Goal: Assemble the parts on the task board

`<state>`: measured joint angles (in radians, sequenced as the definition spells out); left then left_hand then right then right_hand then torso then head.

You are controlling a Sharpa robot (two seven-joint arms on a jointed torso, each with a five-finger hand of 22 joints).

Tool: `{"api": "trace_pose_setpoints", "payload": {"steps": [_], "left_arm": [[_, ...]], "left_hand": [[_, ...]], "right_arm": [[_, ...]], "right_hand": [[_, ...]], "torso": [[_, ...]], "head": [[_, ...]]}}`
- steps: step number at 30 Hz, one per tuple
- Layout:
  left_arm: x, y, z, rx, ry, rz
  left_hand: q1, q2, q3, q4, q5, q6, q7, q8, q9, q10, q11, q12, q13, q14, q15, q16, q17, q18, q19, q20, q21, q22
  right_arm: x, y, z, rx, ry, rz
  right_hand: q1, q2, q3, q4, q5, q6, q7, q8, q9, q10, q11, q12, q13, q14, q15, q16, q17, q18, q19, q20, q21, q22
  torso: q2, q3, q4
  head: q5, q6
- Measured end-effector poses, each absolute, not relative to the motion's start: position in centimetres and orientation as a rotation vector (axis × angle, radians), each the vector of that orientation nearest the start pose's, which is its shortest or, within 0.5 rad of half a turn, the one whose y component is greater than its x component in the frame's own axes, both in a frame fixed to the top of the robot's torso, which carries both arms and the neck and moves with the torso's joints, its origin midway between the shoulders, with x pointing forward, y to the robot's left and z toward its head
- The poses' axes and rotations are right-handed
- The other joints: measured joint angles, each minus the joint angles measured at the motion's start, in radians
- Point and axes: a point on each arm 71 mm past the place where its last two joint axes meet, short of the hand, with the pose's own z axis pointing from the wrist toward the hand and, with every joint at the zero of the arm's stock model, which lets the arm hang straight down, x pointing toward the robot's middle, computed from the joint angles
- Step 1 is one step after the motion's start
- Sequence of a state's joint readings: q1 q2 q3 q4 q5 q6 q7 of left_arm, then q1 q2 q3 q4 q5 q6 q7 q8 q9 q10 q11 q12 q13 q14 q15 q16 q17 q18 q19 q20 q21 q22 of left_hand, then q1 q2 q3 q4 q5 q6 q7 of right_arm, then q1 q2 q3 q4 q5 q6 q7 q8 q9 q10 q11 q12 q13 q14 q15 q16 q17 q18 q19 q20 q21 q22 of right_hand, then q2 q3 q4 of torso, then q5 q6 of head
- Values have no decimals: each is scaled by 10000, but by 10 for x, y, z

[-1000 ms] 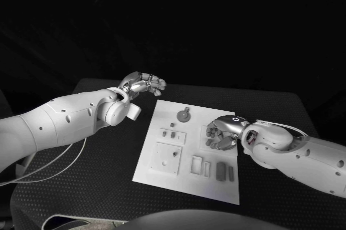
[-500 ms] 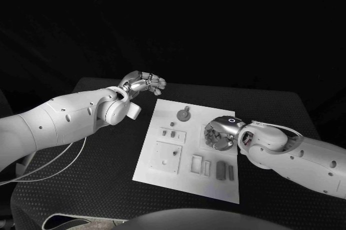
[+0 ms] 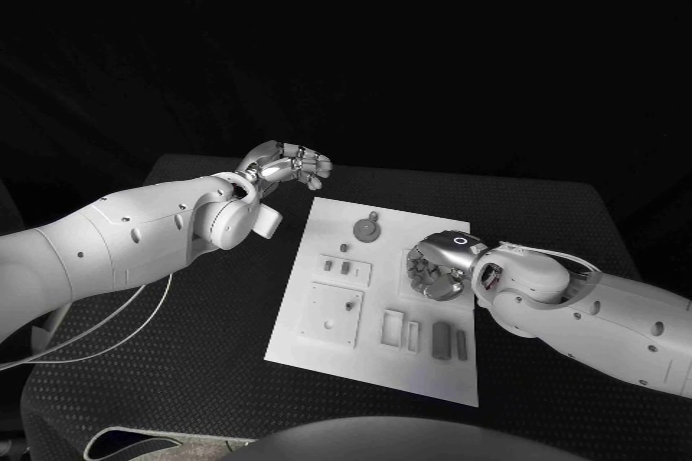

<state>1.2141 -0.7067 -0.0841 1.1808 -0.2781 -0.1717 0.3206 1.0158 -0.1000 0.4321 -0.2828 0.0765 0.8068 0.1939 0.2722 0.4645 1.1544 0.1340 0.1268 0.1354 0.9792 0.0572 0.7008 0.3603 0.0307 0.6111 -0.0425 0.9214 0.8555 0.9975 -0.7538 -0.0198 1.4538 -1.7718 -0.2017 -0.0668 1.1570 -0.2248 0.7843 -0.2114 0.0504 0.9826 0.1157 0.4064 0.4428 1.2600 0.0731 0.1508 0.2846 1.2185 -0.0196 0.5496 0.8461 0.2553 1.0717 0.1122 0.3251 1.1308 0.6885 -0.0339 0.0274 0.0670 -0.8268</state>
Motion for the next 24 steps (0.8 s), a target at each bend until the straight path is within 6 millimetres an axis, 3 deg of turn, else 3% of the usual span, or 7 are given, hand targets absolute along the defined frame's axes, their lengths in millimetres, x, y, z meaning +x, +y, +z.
{"api": "trace_pose_setpoints", "payload": {"steps": [6,13,24], "left_arm": [[541,234,-208,-8513,15895,-13317],[541,233,-208,-8512,15897,-13321],[541,234,-208,-8515,15893,-13310]], "left_hand": [[0,0,0,0,0,0,0,0,0,0,0,0,0,0,0,0,-1,-2,0,0,0,0],[0,0,0,0,0,0,0,0,1,0,0,0,1,0,0,0,9,-4,0,0,0,-1],[0,0,0,0,0,0,1,0,-8,-22,-22,0,1,0,0,0,18,-6,0,0,0,-2]], "right_arm": [[447,-164,-281,-4928,18012,5896],[446,-164,-282,-4986,17857,5809],[443,-168,-278,-4863,17675,5833]], "right_hand": [[0,-1,170,-4,0,101,-32,0,29,57,-15,0,28,37,-34,0,25,0,73,-3,60,26],[11,201,529,-105,-10,350,-138,119,78,343,-130,106,74,290,-140,141,128,-10,312,-133,231,124],[-1,214,714,-165,-43,480,-194,166,214,518,-231,157,207,418,-230,217,194,-73,466,-216,349,204]], "torso": [[0,0,0],[0,0,-5],[-5,4,4]], "head": [[-19,-1],[-32,-13],[-36,-19]]}}
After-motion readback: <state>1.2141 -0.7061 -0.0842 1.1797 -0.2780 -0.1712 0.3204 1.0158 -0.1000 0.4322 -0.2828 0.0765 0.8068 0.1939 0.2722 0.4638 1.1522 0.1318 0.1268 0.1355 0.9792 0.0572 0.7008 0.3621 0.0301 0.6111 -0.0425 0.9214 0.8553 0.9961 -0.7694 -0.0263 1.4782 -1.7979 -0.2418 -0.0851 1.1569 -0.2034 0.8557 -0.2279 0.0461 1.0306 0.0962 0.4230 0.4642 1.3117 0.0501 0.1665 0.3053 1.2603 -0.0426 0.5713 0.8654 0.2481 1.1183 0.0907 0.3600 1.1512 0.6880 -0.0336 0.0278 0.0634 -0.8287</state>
